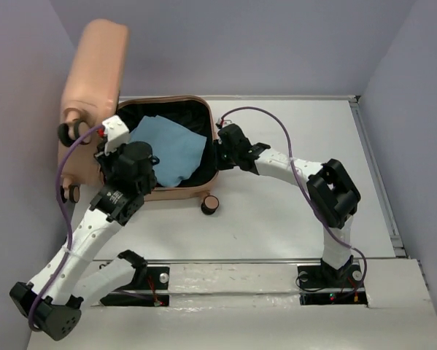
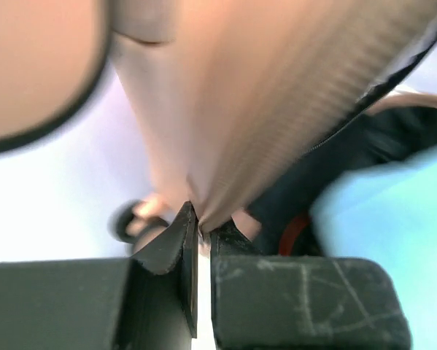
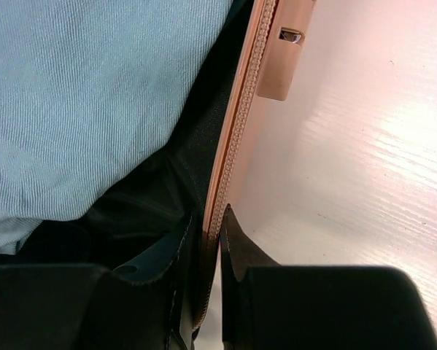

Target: Pack the luggage

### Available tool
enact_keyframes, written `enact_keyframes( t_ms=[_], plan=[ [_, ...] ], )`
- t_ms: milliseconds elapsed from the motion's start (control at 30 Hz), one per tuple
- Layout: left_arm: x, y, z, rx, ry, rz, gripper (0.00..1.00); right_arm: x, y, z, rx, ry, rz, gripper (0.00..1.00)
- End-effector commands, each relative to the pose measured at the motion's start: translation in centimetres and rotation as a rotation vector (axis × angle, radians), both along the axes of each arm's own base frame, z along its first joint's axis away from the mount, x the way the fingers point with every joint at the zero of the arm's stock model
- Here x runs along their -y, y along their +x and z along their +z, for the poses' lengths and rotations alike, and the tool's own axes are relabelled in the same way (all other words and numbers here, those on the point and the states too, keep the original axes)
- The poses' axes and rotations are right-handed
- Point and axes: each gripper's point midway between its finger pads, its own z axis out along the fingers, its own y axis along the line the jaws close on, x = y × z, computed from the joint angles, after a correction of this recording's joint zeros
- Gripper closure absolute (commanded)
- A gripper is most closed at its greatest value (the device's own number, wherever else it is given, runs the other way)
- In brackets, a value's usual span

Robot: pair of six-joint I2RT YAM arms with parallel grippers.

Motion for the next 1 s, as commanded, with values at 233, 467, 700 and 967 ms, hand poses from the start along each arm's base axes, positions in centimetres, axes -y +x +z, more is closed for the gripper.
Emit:
enact_keyframes(
  t_ms=[233, 467, 700, 967],
  plan=[
    [23.2, 0.9, 5.5, 0.169, -0.341, -0.881, 0.57, 1.0, -2.4, 4.6, 0.1, 0.129, 0.132, 0.93],
    [30.1, -5.1, 16.5, 0.346, -0.553, -1.461, 0.01, 9.3, -1.9, 4.8, 0.114, 0.05, -0.007, 0.86],
    [27.0, 0.9, 16.8, 0.256, -0.449, -1.259, 0.01, 17.7, -2.3, 8.7, 0.202, 0.011, -0.193, 0.32],
    [18.7, 18.9, 11.5, 0.106, -0.498, -1.016, 0.01, 18.0, -7.8, 17.8, 0.346, 0.119, -0.04, 0.79]
  ],
)
